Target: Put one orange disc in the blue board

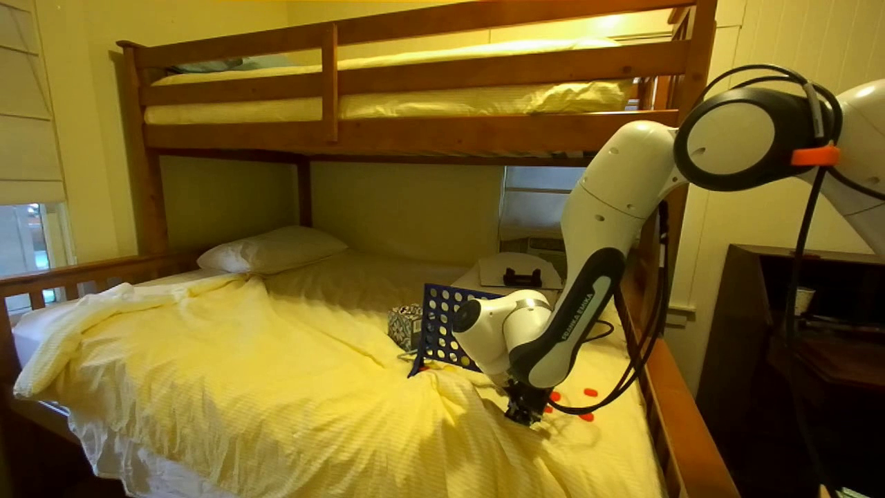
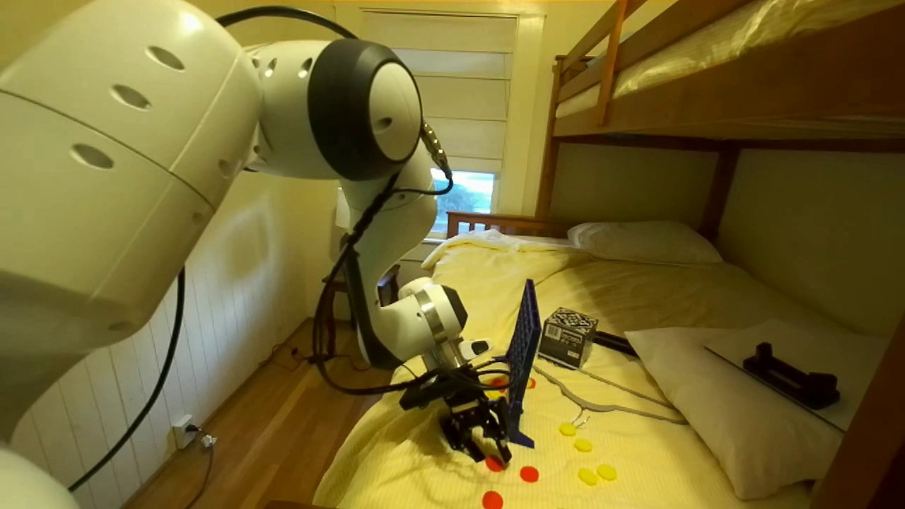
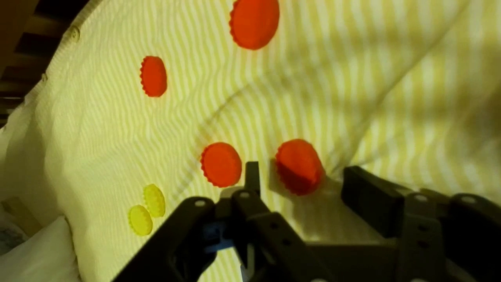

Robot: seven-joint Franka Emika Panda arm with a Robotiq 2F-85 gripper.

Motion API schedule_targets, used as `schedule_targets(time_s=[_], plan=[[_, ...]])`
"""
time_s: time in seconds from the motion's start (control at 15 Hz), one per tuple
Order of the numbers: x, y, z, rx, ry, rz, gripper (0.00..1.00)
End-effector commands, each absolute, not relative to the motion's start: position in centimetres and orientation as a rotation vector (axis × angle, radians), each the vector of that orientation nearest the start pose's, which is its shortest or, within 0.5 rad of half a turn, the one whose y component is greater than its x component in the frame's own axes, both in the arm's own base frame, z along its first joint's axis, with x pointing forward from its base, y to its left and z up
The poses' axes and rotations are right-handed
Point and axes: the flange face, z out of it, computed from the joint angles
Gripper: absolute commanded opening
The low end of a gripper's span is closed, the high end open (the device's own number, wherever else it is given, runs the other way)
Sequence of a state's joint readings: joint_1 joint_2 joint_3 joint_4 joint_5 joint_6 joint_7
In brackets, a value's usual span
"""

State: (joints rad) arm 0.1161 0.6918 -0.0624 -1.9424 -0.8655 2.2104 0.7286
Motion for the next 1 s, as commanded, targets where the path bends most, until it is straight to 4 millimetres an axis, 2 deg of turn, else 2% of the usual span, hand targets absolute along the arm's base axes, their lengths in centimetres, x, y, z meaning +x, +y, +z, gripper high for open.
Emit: schedule_targets(time_s=[0.0, 0.07, 0.13, 0.2, 0.47, 0.53, 0.6, 0.67, 0.8, 0.87, 0.93], plan=[[57.24, 0.16, 9.02, 2.430, 0.023, -0.232, 0.33], [57.18, 0.20, 9.03, 2.432, 0.019, -0.237, 0.49], [57.16, 0.25, 9.03, 2.435, 0.015, -0.240, 0.71], [57.18, 0.21, 9.05, 2.436, 0.011, -0.240, 0.71], [57.11, -0.41, 9.44, 2.432, -0.010, -0.252, 0.97], [57.14, -0.55, 9.48, 2.432, -0.012, -0.256, 0.86], [57.14, -0.68, 9.48, 2.433, -0.017, -0.262, 0.60], [57.13, -0.70, 9.48, 2.438, -0.021, -0.268, 0.61], [57.10, -0.65, 9.54, 2.448, -0.033, -0.281, 0.58], [57.09, -0.58, 9.57, 2.456, -0.044, -0.288, 0.70], [57.12, -0.55, 9.60, 2.460, -0.051, -0.292, 0.72]])
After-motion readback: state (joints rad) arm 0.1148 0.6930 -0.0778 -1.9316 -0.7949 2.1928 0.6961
